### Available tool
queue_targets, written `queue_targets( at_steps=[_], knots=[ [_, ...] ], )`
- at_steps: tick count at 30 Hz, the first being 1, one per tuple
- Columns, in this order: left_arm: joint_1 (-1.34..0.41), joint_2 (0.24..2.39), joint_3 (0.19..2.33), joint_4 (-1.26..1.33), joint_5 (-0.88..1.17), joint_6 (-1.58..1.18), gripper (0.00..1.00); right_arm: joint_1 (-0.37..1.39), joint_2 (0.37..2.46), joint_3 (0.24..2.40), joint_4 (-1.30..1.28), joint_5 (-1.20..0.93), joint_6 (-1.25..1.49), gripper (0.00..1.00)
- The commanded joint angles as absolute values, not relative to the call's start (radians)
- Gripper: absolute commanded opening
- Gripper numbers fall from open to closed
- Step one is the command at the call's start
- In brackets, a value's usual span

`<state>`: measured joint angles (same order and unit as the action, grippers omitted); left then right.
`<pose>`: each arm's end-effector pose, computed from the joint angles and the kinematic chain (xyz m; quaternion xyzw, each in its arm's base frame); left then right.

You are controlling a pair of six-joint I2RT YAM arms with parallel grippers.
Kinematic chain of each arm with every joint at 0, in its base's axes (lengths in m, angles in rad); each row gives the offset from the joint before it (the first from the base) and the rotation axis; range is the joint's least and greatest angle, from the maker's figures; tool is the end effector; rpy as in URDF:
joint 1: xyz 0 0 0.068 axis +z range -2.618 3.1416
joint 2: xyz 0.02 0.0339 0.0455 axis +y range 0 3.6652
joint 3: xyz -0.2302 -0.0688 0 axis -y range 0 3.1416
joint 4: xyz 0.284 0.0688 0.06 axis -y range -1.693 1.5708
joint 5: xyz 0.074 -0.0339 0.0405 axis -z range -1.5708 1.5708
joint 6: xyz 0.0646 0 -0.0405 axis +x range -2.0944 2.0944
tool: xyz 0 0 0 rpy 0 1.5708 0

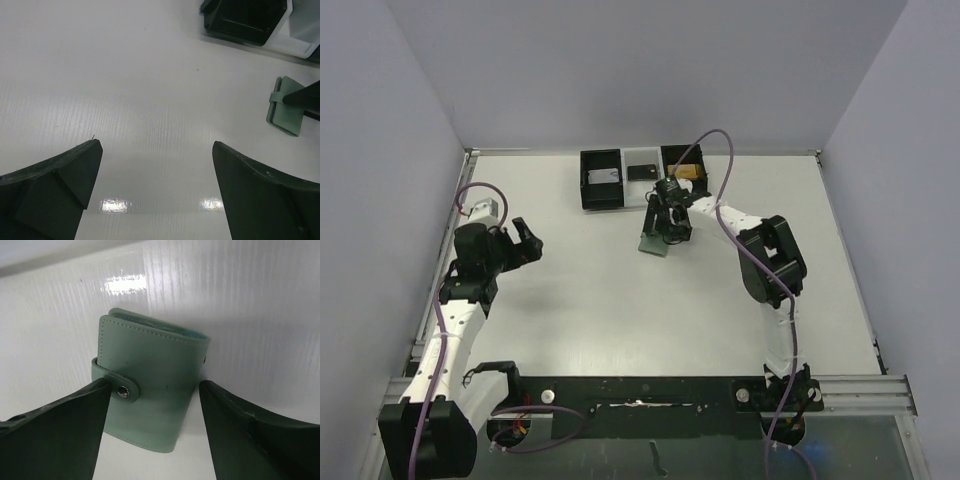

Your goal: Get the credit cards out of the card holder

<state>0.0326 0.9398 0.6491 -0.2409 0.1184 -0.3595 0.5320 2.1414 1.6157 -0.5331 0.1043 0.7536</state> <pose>0.2927 0.0019 0.2054 -0.1400 0.8556 -0.1313 0.4807 0.4238 0.2417 0.0961 0.1199 0.9587 0.1112 0.2326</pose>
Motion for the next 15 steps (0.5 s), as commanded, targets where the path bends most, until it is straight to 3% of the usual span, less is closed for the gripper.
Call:
queue_targets(
  at_steps=[1,5,10,12,15],
  knots=[
    [0.034,0.944,0.640,-0.171,0.198,-0.360,0.93,0.562,2.034,1.447,-0.514,0.180,0.704,0.66],
    [-0.002,0.968,0.637,-0.162,0.278,-0.351,0.93,0.594,1.935,1.258,-0.454,0.147,0.638,0.50],
    [-0.174,1.005,0.651,-0.179,0.247,-0.349,0.91,0.656,1.716,0.991,-0.341,0.043,0.576,0.49],
    [-0.266,1.029,0.653,-0.163,0.228,-0.374,0.90,0.670,1.607,0.892,-0.284,-0.016,0.585,0.53],
    [-0.385,1.076,0.689,-0.125,0.190,-0.396,0.89,0.668,1.435,0.776,-0.229,-0.041,0.627,0.68]
  ],
)
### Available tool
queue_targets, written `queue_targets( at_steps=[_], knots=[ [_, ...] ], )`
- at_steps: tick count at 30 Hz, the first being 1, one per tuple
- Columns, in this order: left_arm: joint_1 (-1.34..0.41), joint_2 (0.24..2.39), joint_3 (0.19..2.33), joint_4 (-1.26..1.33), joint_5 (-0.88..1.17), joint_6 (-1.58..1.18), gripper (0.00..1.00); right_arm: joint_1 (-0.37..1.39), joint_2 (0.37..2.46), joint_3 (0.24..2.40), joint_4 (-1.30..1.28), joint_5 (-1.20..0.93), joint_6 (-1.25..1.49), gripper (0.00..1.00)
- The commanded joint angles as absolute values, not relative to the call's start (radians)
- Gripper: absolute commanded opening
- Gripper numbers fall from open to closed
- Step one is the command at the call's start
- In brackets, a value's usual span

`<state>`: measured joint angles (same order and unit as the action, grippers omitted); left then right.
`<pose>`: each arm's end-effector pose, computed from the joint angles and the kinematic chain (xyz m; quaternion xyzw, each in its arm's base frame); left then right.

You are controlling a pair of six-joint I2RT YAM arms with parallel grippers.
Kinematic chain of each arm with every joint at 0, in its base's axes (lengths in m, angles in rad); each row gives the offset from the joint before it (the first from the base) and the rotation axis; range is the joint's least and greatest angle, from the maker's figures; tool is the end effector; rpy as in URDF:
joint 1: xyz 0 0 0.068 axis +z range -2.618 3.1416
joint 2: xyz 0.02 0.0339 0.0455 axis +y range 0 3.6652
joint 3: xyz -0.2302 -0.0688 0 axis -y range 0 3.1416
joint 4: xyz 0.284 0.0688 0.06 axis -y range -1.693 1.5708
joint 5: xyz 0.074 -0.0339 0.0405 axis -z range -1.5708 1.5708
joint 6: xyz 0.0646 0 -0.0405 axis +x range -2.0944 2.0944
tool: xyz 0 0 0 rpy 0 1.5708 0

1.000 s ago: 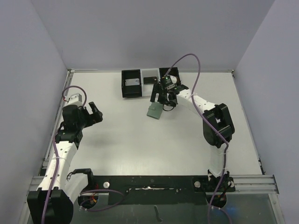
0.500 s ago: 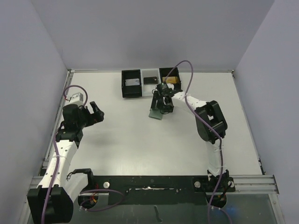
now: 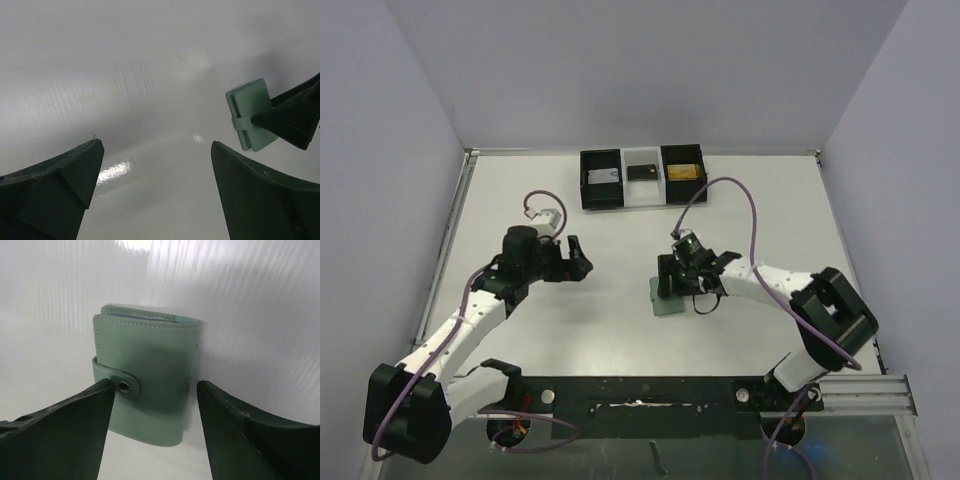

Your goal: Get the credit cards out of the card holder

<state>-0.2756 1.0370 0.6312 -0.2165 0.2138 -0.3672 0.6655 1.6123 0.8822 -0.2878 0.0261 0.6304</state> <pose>0.2839 -0.0945 0.1748 0.0082 0.8859 -0.2335 0.4008 0.2795 0.2172 0.0809 -0.0133 0.9619 0.1547 0.2252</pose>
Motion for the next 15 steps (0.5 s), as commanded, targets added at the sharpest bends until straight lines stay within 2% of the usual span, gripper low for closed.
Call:
queue_targets(
  at_steps=[1,3,6,9,15],
  knots=[
    [-0.421,1.103,0.700,-0.108,0.178,-0.400,0.89,0.661,1.384,0.753,-0.217,-0.021,0.642,0.72],
    [-0.480,1.152,0.723,-0.089,0.159,-0.407,0.89,0.617,1.294,0.710,-0.192,-0.007,0.674,0.75],
    [-0.549,1.243,0.776,-0.086,0.152,-0.417,0.87,0.510,1.250,0.655,-0.152,-0.062,0.736,0.74],
    [-0.604,1.323,0.823,-0.090,0.145,-0.440,0.84,0.430,1.258,0.605,-0.075,-0.176,0.756,0.67],
    [-0.670,1.428,0.825,0.011,0.195,-0.558,0.75,0.423,1.356,0.585,-0.006,-0.317,0.750,0.61]
  ],
)
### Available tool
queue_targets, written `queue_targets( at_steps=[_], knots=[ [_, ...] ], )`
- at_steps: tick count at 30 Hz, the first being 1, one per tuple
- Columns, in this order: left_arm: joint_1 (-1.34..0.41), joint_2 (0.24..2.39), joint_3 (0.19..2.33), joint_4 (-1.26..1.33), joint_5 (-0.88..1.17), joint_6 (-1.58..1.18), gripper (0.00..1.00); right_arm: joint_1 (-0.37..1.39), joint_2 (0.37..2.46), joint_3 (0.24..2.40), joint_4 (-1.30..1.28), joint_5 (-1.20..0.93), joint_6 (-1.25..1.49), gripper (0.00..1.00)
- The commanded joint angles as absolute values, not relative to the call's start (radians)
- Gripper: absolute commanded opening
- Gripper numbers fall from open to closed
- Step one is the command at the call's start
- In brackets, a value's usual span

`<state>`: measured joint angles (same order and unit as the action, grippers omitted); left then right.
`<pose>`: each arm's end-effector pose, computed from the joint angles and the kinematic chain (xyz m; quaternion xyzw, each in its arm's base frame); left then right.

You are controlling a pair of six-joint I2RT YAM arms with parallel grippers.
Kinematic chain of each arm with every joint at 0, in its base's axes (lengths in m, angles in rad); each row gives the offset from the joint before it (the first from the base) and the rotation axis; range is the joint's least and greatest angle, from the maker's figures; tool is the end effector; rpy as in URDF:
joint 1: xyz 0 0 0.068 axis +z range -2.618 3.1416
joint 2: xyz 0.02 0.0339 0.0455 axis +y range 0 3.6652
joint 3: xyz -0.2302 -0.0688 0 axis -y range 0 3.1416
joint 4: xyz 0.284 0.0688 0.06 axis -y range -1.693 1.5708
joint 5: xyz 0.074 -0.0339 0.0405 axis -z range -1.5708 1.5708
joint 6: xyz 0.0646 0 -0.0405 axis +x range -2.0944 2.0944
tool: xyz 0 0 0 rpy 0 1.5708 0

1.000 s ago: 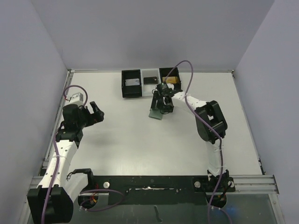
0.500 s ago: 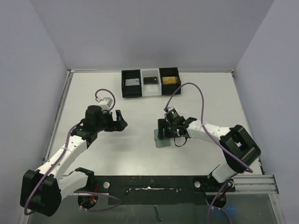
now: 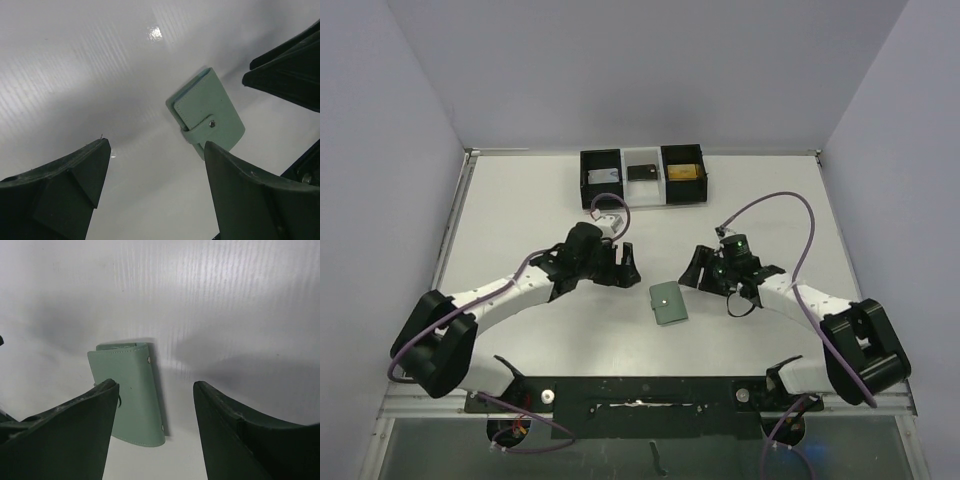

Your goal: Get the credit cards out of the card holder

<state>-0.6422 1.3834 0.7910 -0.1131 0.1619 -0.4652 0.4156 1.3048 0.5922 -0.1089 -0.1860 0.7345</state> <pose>0.2749 -0.2186 0.1416 0.1137 0.8983 -0.2822 0.3169 0.2763 0.1350 0.0947 0.1136 0.9203 0.2707 0.2588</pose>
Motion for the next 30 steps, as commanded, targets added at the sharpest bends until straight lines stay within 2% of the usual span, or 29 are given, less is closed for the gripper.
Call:
queue_targets(
  at_steps=[1,12,14,22,30],
  knots=[
    [-0.673,1.441,0.818,0.040,0.195,-0.558,0.75,0.423,1.372,0.577,0.000,-0.325,0.755,0.61],
    [-0.718,1.648,0.845,0.122,0.195,-0.558,0.75,0.424,1.468,0.478,0.173,-0.445,0.832,0.51],
    [-0.728,1.674,0.852,0.133,0.195,-0.558,0.75,0.424,1.465,0.461,0.208,-0.459,0.851,0.46],
    [-0.739,1.703,0.849,0.126,0.195,-0.558,0.75,0.424,1.473,0.406,0.339,-0.523,0.920,0.38],
    [-0.751,1.673,0.861,0.052,0.195,-0.558,0.75,0.423,1.486,0.399,0.320,-0.489,0.949,0.42]
  ],
)
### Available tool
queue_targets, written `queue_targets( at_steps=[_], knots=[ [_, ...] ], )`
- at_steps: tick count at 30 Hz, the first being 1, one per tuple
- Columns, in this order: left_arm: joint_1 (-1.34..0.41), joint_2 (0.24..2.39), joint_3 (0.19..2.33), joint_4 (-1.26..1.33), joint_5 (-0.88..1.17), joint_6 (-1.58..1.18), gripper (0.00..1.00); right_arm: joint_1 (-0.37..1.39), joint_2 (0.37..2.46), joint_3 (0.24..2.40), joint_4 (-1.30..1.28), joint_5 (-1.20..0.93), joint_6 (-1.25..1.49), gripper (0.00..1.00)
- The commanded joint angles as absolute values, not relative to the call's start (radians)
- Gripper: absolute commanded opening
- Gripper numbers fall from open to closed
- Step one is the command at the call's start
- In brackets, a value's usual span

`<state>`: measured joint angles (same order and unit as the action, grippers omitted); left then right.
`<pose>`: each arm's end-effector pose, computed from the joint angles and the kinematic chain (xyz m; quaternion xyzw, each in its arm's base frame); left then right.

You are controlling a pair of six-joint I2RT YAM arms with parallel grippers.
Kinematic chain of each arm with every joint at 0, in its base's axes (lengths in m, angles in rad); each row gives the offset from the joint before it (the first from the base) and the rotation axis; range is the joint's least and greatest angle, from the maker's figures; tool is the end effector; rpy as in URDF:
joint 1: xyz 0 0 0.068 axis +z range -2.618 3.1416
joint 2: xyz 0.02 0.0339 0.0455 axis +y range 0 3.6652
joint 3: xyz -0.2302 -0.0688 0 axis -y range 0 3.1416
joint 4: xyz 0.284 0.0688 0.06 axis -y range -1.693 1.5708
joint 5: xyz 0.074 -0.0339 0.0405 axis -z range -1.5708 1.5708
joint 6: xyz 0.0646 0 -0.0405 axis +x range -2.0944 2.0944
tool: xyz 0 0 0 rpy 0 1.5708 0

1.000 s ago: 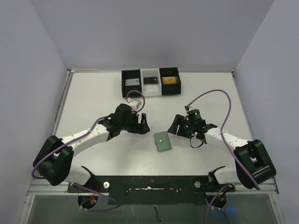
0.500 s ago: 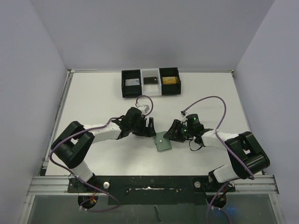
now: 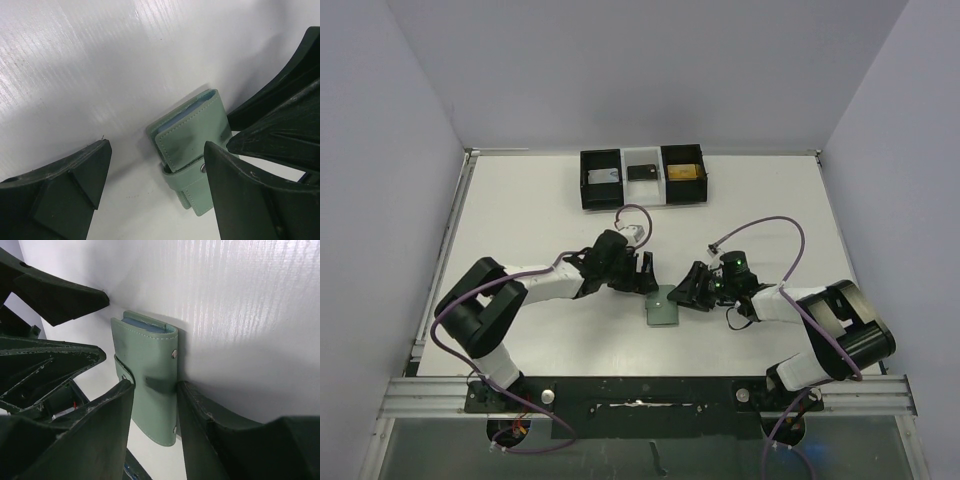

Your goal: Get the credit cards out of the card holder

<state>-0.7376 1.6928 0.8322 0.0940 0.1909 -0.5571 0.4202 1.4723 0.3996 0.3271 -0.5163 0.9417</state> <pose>0.2713 -0.2631 0.0704 0.1197 0.9090 -0.3049 0.2579 0.2439 0.1439 0.0334 0.1294 0.8822 0.4258 0.1540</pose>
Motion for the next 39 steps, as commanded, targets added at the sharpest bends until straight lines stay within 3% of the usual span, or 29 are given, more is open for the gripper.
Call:
queue_targets(
  at_steps=[1,13,22,32,39],
  knots=[
    [-0.754,1.664,0.862,0.034,0.195,-0.558,0.75,0.424,1.488,0.401,0.304,-0.481,0.942,0.42],
    [-0.811,1.672,0.846,-0.002,0.195,-0.558,0.75,0.460,1.498,0.417,0.194,-0.424,0.910,0.45],
    [-0.811,1.685,0.846,0.015,0.195,-0.558,0.75,0.463,1.506,0.398,0.277,-0.459,0.960,0.40],
    [-0.811,1.614,0.813,-0.031,0.195,-0.558,0.75,0.466,1.382,0.456,0.000,-0.262,0.878,0.52],
    [-0.811,1.592,0.779,0.009,0.195,-0.558,0.75,0.473,1.403,0.429,0.037,-0.297,0.887,0.53]
  ],
)
